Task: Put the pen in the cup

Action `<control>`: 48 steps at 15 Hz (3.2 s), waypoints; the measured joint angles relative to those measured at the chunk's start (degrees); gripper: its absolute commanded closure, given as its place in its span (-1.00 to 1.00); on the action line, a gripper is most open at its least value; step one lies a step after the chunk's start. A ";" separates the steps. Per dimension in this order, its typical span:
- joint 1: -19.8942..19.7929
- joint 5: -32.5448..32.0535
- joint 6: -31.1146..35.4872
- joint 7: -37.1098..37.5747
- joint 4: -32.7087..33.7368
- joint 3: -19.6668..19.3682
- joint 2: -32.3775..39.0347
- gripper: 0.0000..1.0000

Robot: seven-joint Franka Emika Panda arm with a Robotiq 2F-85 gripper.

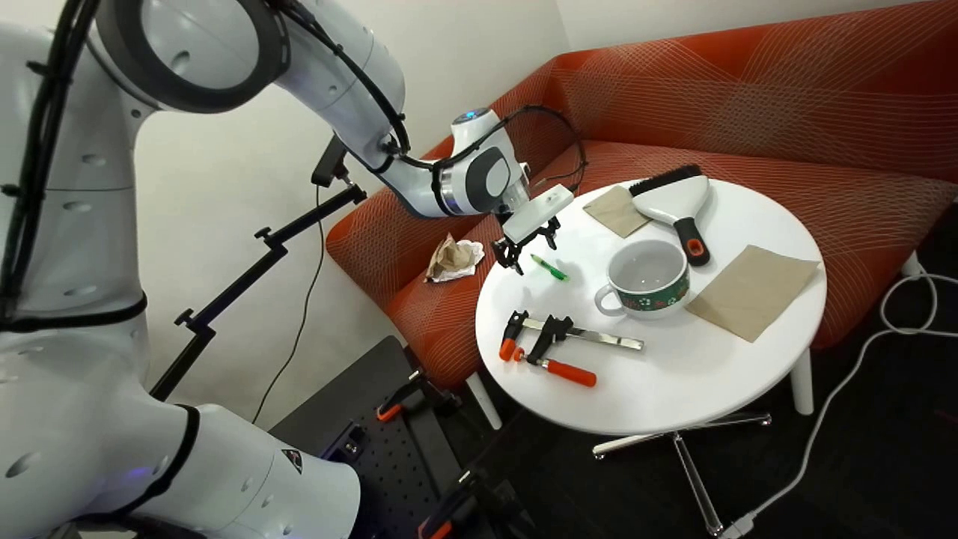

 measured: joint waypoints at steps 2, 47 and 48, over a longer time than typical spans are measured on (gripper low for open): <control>0.22 -0.16 0.00 0.00 0.60 -0.13 0.64 -0.45; -1.82 6.25 -13.83 38.51 -4.91 -3.93 -27.19 0.94; -0.98 3.55 -13.60 41.87 -4.91 -5.19 -27.19 0.94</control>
